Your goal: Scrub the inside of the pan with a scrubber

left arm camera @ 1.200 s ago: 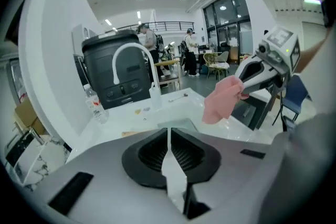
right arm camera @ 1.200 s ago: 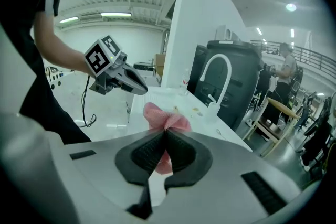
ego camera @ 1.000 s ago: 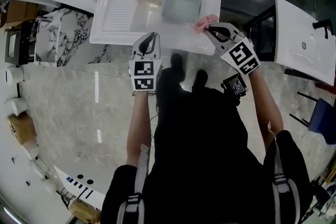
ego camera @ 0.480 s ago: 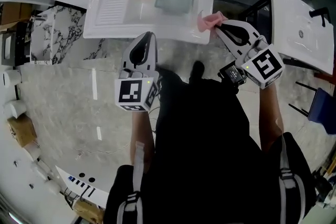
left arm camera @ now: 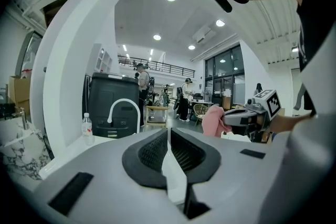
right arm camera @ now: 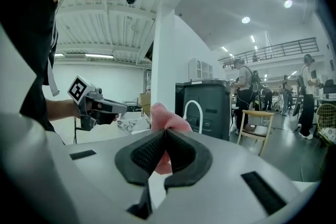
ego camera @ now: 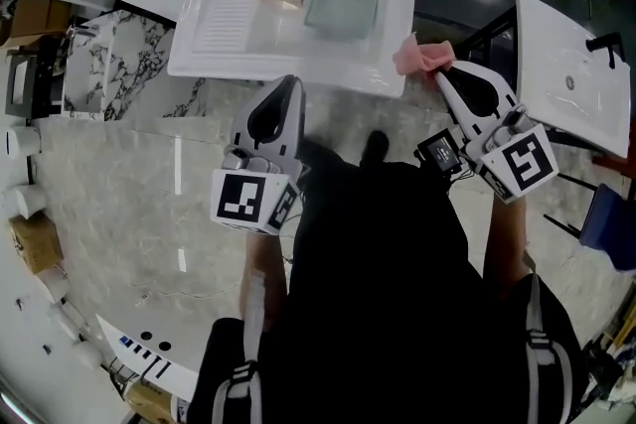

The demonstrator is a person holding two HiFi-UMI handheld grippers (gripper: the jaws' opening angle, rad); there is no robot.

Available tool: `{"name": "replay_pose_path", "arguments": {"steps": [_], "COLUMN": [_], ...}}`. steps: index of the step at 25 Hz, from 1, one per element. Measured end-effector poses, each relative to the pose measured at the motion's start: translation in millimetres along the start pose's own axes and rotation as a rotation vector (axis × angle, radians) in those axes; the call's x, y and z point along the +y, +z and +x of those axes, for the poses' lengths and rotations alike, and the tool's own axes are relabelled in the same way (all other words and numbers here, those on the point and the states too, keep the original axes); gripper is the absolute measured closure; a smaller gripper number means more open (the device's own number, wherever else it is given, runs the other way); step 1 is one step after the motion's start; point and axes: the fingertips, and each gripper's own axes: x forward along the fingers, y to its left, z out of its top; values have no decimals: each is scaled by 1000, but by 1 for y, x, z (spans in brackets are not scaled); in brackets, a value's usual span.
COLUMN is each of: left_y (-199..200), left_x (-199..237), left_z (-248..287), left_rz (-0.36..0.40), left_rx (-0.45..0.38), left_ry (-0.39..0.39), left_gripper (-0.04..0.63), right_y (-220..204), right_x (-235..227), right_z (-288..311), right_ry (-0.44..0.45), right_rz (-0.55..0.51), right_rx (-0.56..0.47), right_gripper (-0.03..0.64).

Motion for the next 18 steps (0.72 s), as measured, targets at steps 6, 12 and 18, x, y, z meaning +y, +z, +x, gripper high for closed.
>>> {"name": "replay_pose_path", "arguments": {"steps": [6, 12, 18], "left_y": [7, 9, 11], "left_x": [4, 6, 10], "left_z": [0, -2, -1], "left_rz": [12, 13, 9], "left_rx": [-6, -10, -10], "left_ry": [-20, -22, -22], "left_gripper": [549, 549, 549], "right_y": [0, 3, 6], "right_x": [8, 16, 18], "right_z": [9, 13, 17], "right_ry": [-3, -1, 14], "right_rz": [16, 23, 11], "right_rx": [5, 12, 32], "right_gripper": [595, 595, 595]}}
